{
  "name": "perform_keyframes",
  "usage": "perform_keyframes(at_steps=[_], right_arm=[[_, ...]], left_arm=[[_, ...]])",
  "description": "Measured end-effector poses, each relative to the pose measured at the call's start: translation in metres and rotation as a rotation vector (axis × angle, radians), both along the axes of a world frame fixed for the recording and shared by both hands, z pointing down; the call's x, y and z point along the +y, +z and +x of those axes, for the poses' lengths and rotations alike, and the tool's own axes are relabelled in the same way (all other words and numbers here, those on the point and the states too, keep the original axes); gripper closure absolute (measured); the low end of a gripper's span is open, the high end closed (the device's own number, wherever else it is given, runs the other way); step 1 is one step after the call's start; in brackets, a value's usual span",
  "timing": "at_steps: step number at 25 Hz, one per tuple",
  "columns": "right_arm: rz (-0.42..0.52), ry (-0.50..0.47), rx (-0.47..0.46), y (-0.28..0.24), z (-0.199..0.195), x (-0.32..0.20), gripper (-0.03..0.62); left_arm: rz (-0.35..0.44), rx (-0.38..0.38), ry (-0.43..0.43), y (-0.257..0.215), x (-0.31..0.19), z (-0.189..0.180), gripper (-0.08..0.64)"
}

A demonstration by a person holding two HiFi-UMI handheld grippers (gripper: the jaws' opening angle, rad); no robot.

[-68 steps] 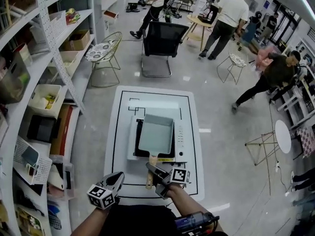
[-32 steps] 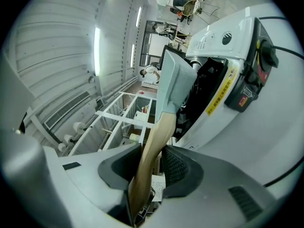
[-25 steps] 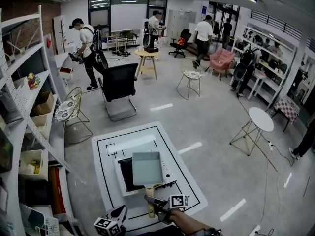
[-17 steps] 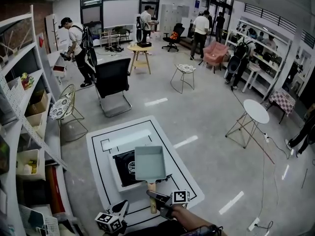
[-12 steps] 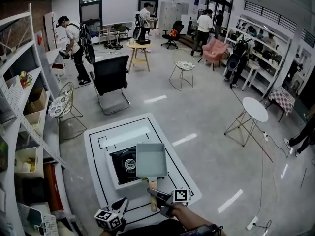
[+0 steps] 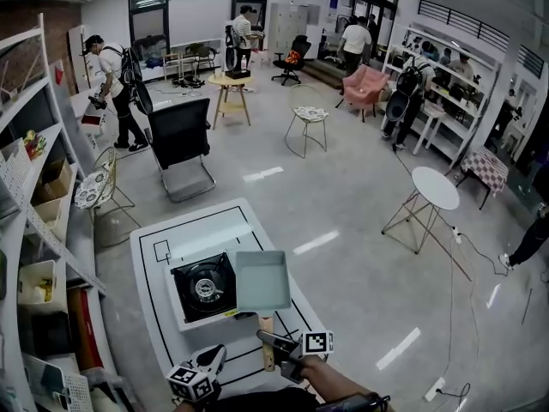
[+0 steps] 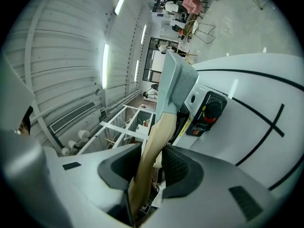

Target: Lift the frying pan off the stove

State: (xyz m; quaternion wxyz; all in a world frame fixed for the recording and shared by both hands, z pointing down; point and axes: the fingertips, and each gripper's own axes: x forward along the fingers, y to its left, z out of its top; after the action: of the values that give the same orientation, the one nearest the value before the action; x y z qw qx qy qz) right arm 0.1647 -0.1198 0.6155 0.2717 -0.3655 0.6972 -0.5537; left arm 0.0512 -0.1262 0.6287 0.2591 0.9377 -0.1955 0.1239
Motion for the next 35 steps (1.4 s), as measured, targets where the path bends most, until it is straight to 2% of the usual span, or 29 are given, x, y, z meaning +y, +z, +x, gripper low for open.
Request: perform_keyframes(at_steps=[6,12,17,25,29,32,35], right_arm=[[0.002,0.031,0.020,0.000,0.033,0.021,0.439],[0.006,0.065,0.019,0.000,0.055,0.044,0.439],[0.033,0.099,0.022,-0.002,0.072,0.065,0.439],[-0.001,0.148,0.026,0.007,0.093,0.098,0.437],[0.051,0.154,0.046,0.002,0.100,0.110,0.439],[0.007,0.182,0.029,0.009,0.112,0.118,0.438],[0.014,0.190,0.042,0.014,0.125,0.121,0.439]], left_arm=[[0.016,-0.025,0.047,-0.009,0.015,0.032,0.551],[0.024,-0.001,0.084,-0.002,0.030,0.059,0.551],[0.020,-0.007,0.151,-0.003,0.052,0.081,0.551],[0.025,-0.010,0.221,-0.001,0.080,0.108,0.551],[0.035,-0.009,0.246,-0.002,0.092,0.120,0.551],[0.050,-0.003,0.266,-0.004,0.098,0.132,0.551],[0.067,0.006,0.282,-0.004,0.103,0.146,0.551]])
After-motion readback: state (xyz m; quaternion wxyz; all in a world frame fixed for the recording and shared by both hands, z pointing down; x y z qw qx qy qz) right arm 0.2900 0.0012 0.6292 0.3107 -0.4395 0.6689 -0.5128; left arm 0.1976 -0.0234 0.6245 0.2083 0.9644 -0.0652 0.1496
